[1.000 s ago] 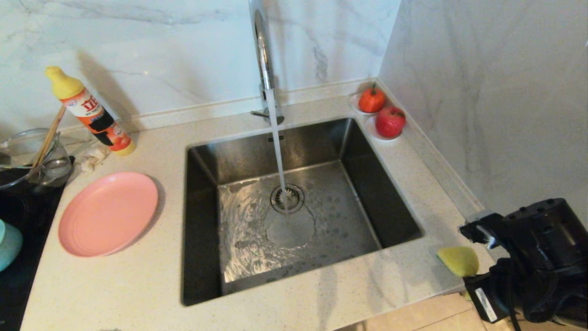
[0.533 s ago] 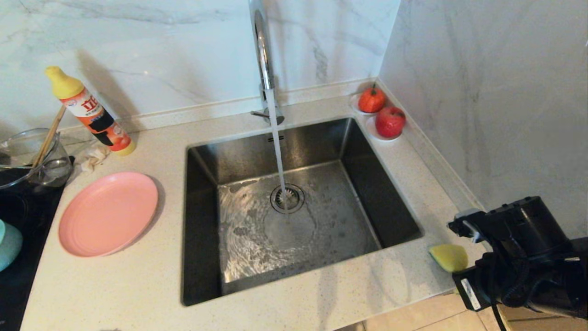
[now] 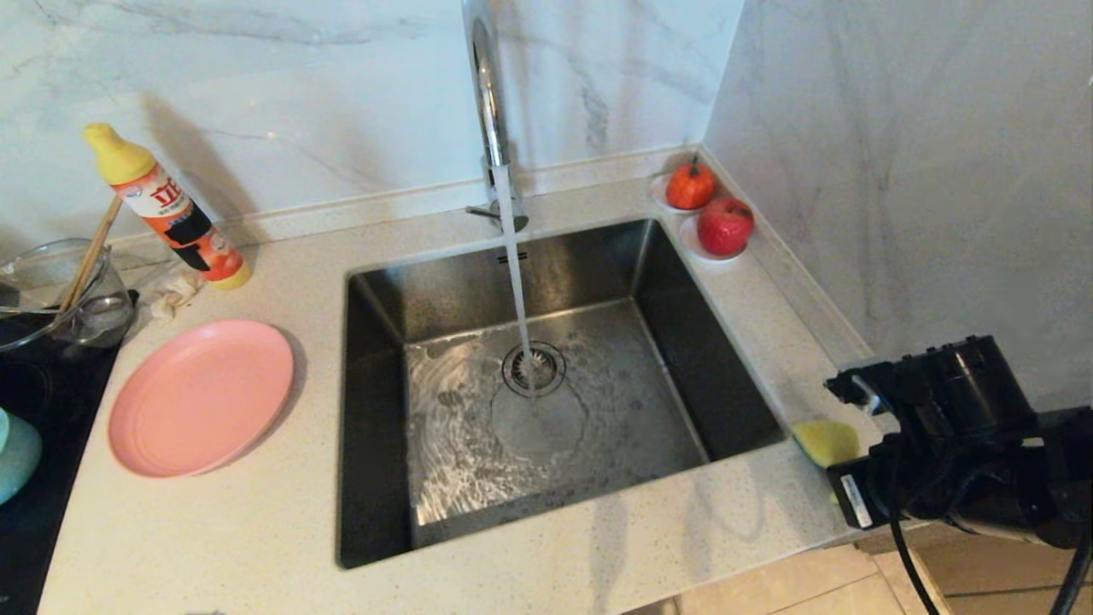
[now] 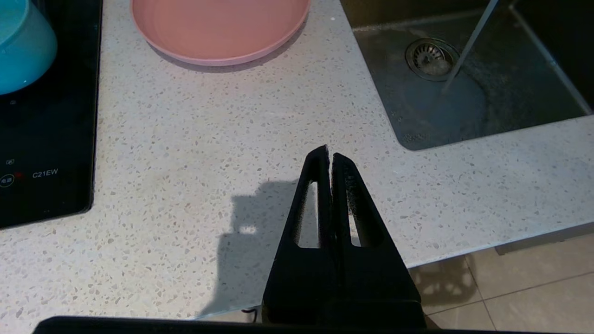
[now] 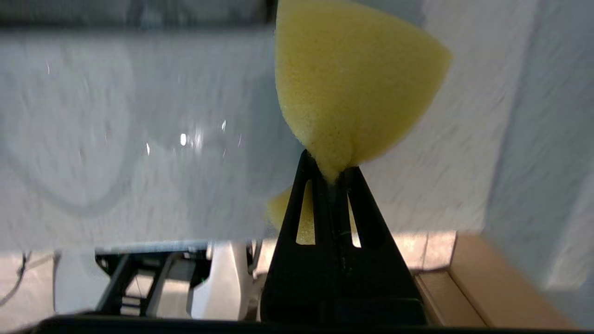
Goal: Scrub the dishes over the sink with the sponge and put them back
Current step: Put down the sponge
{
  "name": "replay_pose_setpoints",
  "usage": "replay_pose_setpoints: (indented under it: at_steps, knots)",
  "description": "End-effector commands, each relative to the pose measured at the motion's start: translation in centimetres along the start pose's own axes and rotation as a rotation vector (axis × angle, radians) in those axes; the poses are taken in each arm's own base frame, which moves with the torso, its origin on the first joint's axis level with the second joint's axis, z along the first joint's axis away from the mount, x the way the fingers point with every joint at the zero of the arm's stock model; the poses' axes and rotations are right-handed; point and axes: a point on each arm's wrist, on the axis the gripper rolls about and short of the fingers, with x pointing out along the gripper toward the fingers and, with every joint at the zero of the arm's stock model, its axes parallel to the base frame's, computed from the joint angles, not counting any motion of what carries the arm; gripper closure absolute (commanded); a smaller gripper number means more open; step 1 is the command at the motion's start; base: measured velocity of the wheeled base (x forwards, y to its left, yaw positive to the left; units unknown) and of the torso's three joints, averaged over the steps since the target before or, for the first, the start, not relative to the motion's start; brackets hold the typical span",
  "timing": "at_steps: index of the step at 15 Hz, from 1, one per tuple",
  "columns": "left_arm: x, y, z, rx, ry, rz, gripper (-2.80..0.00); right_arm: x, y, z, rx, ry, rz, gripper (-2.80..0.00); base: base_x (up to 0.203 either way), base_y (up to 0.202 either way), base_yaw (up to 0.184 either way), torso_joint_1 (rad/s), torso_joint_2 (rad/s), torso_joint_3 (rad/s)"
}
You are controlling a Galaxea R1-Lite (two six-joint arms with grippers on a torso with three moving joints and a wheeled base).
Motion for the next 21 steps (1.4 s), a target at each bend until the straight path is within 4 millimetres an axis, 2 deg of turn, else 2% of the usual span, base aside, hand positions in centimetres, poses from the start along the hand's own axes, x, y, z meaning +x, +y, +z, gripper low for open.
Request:
replay_pose_setpoints:
  at_steps: [1, 6, 10, 14, 21]
  knots:
    - [0.0, 0.0, 0.0, 0.0, 0.0, 0.0, 0.0, 0.6, -0.3, 1.2, 0.012, -0.017, -0.008, 0.0, 0.0, 0.0, 0.0, 0.0, 0.0, 0.0]
    - [0.0, 0.0, 0.0, 0.0, 0.0, 0.0, 0.0, 2.2, -0.6, 2.3, 0.027, -0.013, -0.024, 0.0, 0.0, 0.0, 0.0, 0.0, 0.0, 0.0]
    - [0.0, 0.0, 0.0, 0.0, 0.0, 0.001, 0.0, 2.7, -0.6, 3.5, 0.031, -0.032, -0.026, 0.0, 0.0, 0.0, 0.0, 0.0, 0.0, 0.0]
    - [0.0, 0.0, 0.0, 0.0, 0.0, 0.001, 0.0, 2.2, -0.3, 4.8, 0.023, -0.038, -0.017, 0.0, 0.0, 0.0, 0.0, 0.0, 0.0, 0.0]
    - [0.0, 0.0, 0.0, 0.0, 0.0, 0.0, 0.0, 1.7, 1.2, 5.3, -0.013, -0.033, 0.02, 0.0, 0.0, 0.0, 0.0, 0.0, 0.0, 0.0]
